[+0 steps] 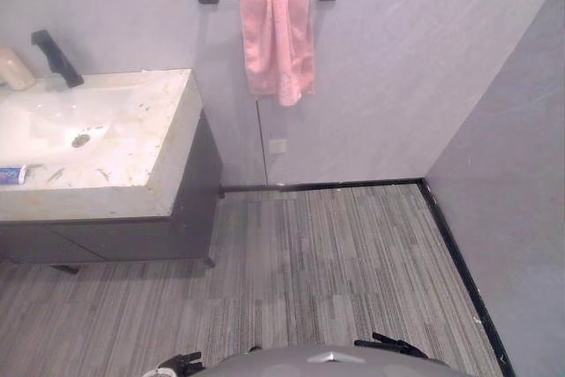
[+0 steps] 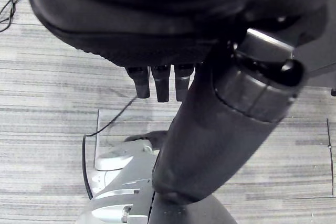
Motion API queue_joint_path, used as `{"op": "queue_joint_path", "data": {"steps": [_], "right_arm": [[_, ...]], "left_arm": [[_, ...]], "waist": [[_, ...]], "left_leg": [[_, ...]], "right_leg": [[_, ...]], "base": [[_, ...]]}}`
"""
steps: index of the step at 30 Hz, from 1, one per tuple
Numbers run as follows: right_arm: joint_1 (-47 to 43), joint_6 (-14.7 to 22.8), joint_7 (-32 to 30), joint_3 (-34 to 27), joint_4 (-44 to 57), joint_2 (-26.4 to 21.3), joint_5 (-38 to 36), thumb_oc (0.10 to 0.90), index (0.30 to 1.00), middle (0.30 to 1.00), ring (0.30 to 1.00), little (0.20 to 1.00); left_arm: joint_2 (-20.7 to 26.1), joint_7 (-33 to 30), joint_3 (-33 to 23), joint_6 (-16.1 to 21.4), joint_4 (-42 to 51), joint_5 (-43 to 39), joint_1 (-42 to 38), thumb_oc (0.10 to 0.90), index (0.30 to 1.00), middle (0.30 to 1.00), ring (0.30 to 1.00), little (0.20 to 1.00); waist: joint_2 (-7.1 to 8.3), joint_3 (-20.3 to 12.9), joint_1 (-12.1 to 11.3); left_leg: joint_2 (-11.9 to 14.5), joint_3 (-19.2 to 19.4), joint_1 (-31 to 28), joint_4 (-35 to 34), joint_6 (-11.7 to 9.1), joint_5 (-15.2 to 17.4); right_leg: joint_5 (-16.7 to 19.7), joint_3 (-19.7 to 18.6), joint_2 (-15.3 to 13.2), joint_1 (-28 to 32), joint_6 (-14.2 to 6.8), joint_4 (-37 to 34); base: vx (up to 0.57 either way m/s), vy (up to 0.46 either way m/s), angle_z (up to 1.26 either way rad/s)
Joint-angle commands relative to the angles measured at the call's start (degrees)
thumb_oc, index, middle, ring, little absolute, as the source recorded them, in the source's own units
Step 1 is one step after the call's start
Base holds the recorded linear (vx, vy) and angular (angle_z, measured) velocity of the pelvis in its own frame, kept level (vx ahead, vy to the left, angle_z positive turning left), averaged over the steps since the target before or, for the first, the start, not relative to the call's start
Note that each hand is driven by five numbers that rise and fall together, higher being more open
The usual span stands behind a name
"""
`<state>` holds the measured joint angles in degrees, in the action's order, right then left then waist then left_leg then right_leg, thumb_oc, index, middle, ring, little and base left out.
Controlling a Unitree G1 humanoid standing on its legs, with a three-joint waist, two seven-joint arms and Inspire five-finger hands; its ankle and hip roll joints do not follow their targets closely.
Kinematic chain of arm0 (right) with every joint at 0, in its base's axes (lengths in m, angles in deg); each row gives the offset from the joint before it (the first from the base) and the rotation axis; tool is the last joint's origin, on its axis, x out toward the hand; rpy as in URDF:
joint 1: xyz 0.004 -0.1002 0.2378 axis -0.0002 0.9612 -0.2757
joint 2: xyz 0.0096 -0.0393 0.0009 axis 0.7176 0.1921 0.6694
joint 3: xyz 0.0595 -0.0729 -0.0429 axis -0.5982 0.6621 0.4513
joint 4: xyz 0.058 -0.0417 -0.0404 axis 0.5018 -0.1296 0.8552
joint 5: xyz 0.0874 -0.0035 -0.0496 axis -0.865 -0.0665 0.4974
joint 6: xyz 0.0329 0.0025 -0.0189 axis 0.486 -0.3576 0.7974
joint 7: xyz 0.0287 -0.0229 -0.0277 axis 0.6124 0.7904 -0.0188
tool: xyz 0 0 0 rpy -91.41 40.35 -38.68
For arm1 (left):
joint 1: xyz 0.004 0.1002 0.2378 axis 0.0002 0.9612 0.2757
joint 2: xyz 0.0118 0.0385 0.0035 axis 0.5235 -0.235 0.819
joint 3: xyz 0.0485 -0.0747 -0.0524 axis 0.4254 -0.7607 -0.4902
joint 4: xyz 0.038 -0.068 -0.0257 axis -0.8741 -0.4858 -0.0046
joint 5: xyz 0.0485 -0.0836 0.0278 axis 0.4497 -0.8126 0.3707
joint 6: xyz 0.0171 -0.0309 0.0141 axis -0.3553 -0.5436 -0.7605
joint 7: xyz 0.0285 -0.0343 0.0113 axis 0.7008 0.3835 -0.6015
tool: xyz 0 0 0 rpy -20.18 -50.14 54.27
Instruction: Organize the bathroom.
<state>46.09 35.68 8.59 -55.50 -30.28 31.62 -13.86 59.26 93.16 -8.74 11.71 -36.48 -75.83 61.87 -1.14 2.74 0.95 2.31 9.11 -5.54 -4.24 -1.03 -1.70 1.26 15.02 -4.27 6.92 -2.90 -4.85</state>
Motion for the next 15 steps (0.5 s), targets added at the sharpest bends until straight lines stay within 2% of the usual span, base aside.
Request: {"op": "queue_joint_path", "data": {"steps": [1,7,15], "right_arm": [[-1.34,0.45,0.51,1.87,-3.55,1.19,0.78,0.8,0.9,0.9,0.9,0.9],[-1.54,0.35,0.94,2.03,-3.11,0.88,0.54,0.8,0.9,0.9,0.9,0.9],[-1.44,0.17,1.37,2.26,-3.64,1.28,0.22,0.8,0.9,0.9,0.9,0.9]], "left_arm": [[-2.83,4.1,0.54,2.23,-0.54,0.78,-2.91,0.8,0.9,0.9,0.9,0.9],[-2.58,2.59,0.44,1.7,-0.52,0.24,-2.78,0.8,0.9,0.9,0.9,0.9],[-2.94,1.72,0.6,2.86,-1.02,1.26,-2.51,0.8,0.9,0.9,0.9,0.9]], "waist": [[1.7,0.67,-0.64],[1.6,0.87,-0.69],[1.65,0.86,-0.93]], "left_leg": [[-0.85,-1.76,0.56,-0.76,0.62,1.19],[-0.89,-1.83,0.36,-0.76,0.8,1.38],[-0.88,-2.18,0.38,-0.76,0.76,1.6]], "right_leg": [[-0.87,-1.64,1.72,-1.32,-0.67,-0.15],[-0.83,-1.75,1.7,-1.24,-0.72,-0.15],[-0.85,-1.46,1.66,-1.22,-0.81,-0.15]], "base": [[0.0,0.0,0.0],[0.0,0.0,0.0],[0.0,0.0,0.0]]}}
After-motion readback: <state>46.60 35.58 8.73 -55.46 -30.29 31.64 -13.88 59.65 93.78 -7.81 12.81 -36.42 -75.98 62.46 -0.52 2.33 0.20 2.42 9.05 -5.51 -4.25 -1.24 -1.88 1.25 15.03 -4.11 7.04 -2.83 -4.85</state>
